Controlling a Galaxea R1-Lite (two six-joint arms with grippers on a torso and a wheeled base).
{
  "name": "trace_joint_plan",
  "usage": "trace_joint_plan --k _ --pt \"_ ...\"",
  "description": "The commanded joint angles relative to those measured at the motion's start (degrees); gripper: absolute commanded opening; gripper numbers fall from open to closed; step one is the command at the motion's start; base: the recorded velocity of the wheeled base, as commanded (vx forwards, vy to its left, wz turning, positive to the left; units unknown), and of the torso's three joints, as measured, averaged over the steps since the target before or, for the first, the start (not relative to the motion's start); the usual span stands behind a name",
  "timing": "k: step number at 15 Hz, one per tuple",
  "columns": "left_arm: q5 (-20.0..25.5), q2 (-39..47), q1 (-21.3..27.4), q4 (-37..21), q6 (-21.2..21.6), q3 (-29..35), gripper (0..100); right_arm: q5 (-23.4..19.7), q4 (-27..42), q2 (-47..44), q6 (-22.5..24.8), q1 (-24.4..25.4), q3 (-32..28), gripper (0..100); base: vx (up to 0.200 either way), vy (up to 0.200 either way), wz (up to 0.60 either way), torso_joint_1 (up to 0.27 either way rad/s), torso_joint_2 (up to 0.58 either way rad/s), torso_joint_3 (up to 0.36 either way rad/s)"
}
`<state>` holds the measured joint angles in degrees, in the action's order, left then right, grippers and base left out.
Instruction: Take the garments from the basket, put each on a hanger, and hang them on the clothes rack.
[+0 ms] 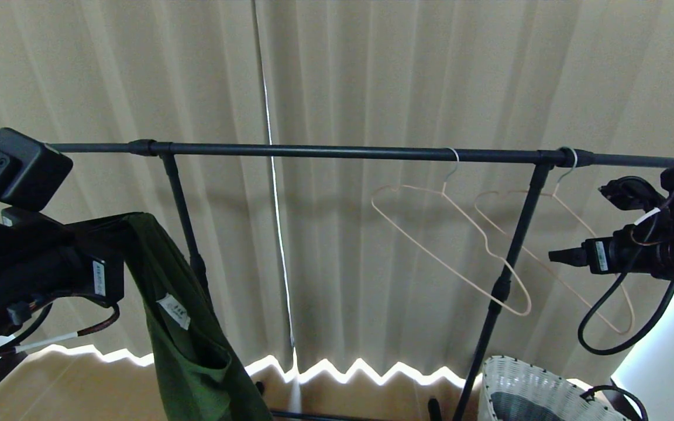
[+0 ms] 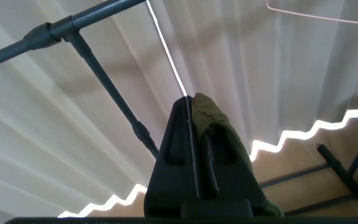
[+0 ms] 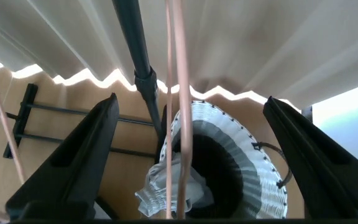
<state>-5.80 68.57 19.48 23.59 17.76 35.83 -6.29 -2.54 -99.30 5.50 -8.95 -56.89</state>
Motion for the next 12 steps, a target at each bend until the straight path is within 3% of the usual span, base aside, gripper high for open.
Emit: trace_joint_plan --k 1,12 --pt "0.0 -0.02 0.03 0.05 -0.01 0.03 0 -0.04 -0.01 0.69 0.04 0.07 -0.06 0 0.0 0.0 0.0 0.0 0.0 0.0" --pt "-0.09 -0.81 -0.23 0.05 -0.01 -0.85 0 0.23 -0.01 4.47 0.21 0.07 -0.41 0 0.0 0.0 0.0 0.0 0.0 0.0"
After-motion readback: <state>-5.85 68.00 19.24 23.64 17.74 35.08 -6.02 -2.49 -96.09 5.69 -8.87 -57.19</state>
